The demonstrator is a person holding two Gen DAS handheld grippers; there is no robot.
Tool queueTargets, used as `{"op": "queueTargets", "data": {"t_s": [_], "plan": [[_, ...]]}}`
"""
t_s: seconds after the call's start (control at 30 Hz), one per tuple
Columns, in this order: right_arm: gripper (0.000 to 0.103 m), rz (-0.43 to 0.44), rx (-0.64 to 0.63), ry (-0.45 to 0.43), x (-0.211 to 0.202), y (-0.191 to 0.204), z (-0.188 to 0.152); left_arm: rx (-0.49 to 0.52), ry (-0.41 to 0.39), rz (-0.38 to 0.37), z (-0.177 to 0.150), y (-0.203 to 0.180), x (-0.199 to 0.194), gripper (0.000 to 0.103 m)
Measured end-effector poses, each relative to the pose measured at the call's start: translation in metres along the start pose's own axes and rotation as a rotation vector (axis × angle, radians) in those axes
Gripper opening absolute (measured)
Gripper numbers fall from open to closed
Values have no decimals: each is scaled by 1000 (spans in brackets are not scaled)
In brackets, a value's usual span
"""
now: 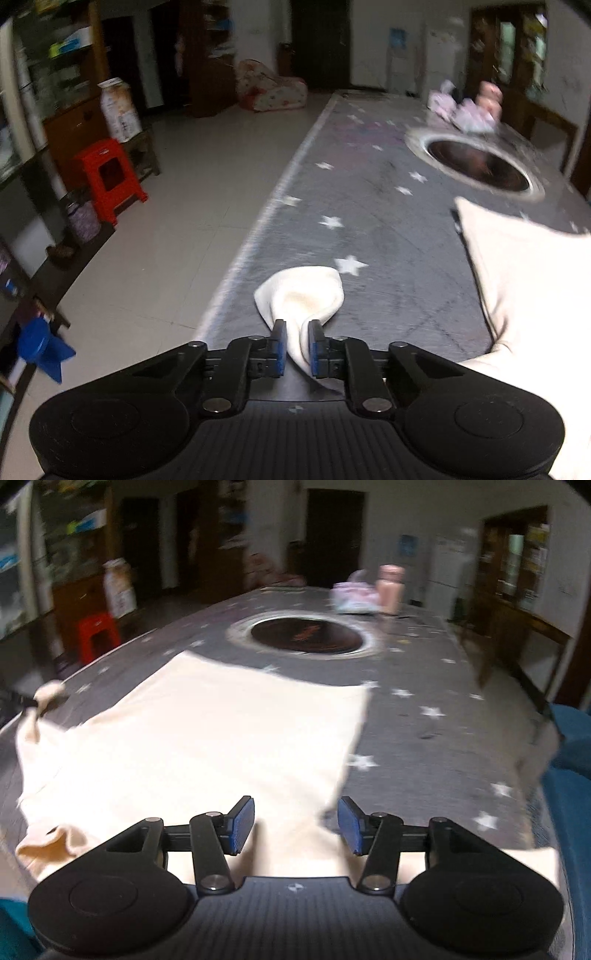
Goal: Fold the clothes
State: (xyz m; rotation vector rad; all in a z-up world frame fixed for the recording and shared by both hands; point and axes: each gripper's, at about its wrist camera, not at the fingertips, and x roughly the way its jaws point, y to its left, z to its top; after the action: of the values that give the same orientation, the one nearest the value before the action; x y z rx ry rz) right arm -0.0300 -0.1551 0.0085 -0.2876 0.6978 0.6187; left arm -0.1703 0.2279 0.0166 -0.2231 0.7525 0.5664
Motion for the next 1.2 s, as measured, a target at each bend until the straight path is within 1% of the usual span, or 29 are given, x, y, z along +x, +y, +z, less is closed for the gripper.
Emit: {"op": "queueTargets", "data": {"t_s": [0.07, 0.17, 0.27, 0.3, 0.37, 0.43, 0.5, 0.57, 0.6, 0.63, 0.73, 0.87, 0.93, 0.97, 1.0, 1.03, 1.07, 1.1, 1.13, 1.2], "plan": [[55, 20, -27, 16, 5, 8, 0, -59, -9, 21, -6, 18, -9, 12], [59, 19, -55, 34, 11, 16, -6, -128, 11, 88, -18, 43, -15, 11], [60, 19, -69, 37, 6, 19, -8, -167, 61, 152, -30, 62, -15, 11], [60, 22, -70, 38, 5, 19, -7, -175, 70, 160, -31, 65, -15, 12], [60, 26, -71, 37, 4, 18, -4, -181, 59, 150, -30, 66, -20, 13], [60, 29, -71, 33, 2, 17, -1, -170, 37, 113, -26, 59, -25, 14], [60, 36, -67, 29, 1, 15, 2, -132, 16, 35, -21, 44, -28, 14], [60, 45, -55, 30, 2, 13, 4, -84, 18, -42, -17, 29, -23, 15], [60, 50, -47, 33, 4, 12, 5, -61, 27, -73, -15, 21, -18, 17], [60, 56, -38, 36, 5, 11, 5, -45, 37, -80, -14, 16, -11, 17], [60, 62, -29, 46, 10, 9, 6, -7, 67, -76, -10, 8, 12, 17], [62, 67, -35, 56, 14, 10, 8, 104, 22, -29, 2, -1, 28, 18], [62, 67, -42, 63, 18, 12, 8, 167, -17, 25, 4, -5, 41, 19], [62, 66, -42, 68, 19, 12, 8, 201, -35, 62, 4, -7, 46, 21], [63, 65, -42, 73, 21, 13, 8, 221, -49, 85, 4, -8, 49, 26], [63, 65, -42, 78, 23, 13, 7, 237, -63, 103, 3, -9, 50, 33], [63, 63, -42, 82, 24, 13, 6, 232, -65, 112, 2, -8, 50, 36], [63, 63, -41, 84, 25, 13, 5, 218, -63, 118, 1, -6, 48, 36], [63, 65, -40, 84, 25, 13, 5, 188, -48, 103, 4, -3, 45, 34], [63, 66, -39, 84, 24, 12, 7, 104, -29, -6, 7, 2, 30, 34]]}}
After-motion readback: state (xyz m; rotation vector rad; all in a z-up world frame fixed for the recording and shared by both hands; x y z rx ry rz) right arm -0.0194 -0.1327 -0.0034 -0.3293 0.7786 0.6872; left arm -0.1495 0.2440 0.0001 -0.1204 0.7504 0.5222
